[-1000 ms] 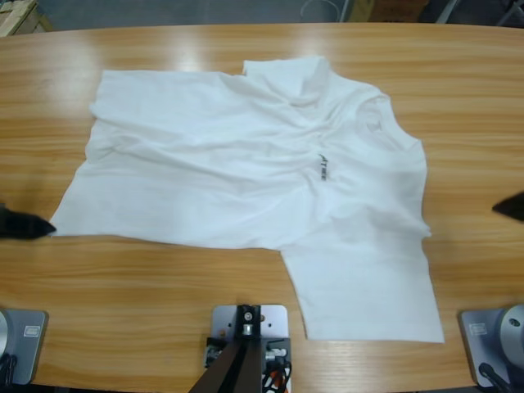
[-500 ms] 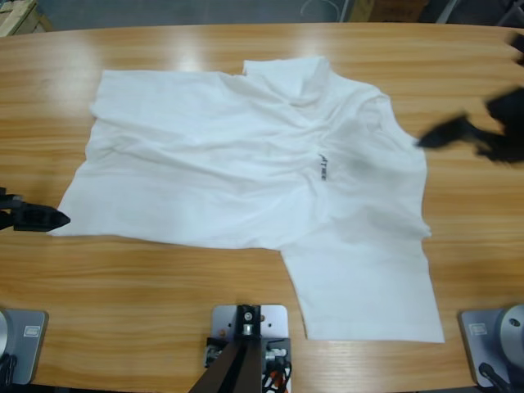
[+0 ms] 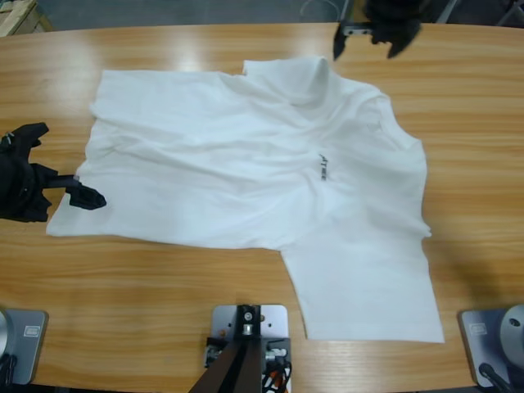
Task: Fold clothes
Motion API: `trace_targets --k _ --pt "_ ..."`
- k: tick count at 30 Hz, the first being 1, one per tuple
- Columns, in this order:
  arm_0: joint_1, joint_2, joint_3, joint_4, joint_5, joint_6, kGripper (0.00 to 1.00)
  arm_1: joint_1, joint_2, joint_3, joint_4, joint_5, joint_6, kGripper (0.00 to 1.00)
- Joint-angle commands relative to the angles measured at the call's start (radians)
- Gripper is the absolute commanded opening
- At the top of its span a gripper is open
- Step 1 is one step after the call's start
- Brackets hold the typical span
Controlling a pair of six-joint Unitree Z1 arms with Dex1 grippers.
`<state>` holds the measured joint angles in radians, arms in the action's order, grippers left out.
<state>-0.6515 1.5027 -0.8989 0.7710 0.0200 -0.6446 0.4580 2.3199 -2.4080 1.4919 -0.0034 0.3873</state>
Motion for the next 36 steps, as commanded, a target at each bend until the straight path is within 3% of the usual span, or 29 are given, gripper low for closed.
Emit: trace_targets --k 1,3,7,12,22,36 --pt "-0.008 0.049 0.001 -0.018 0.012 -0.004 1.0 -0.015 0.243 -0.315 0.117 0.122 -0.111 0.931" --pt "-0.007 0.058 0.0 -0.022 0.012 -0.001 1.0 0.019 0.278 -0.374 0.114 0.146 -0.154 0.86" --pt "-0.009 0.061 0.011 -0.022 0.007 0.0 1.0 0.069 0.355 -0.434 0.097 0.146 -0.219 0.862" --pt "-0.017 0.052 0.035 -0.022 0.003 0.0 1.0 0.07 0.378 -0.451 0.105 0.141 -0.194 0.862" --pt "-0.055 0.073 0.042 -0.022 -0.018 -0.009 1.0 -0.009 0.467 -0.577 0.034 0.057 -0.196 0.861" --pt "-0.063 0.229 0.025 -0.058 -0.028 -0.018 1.0 -0.114 0.544 -0.69 -0.099 0.111 -0.18 0.861"
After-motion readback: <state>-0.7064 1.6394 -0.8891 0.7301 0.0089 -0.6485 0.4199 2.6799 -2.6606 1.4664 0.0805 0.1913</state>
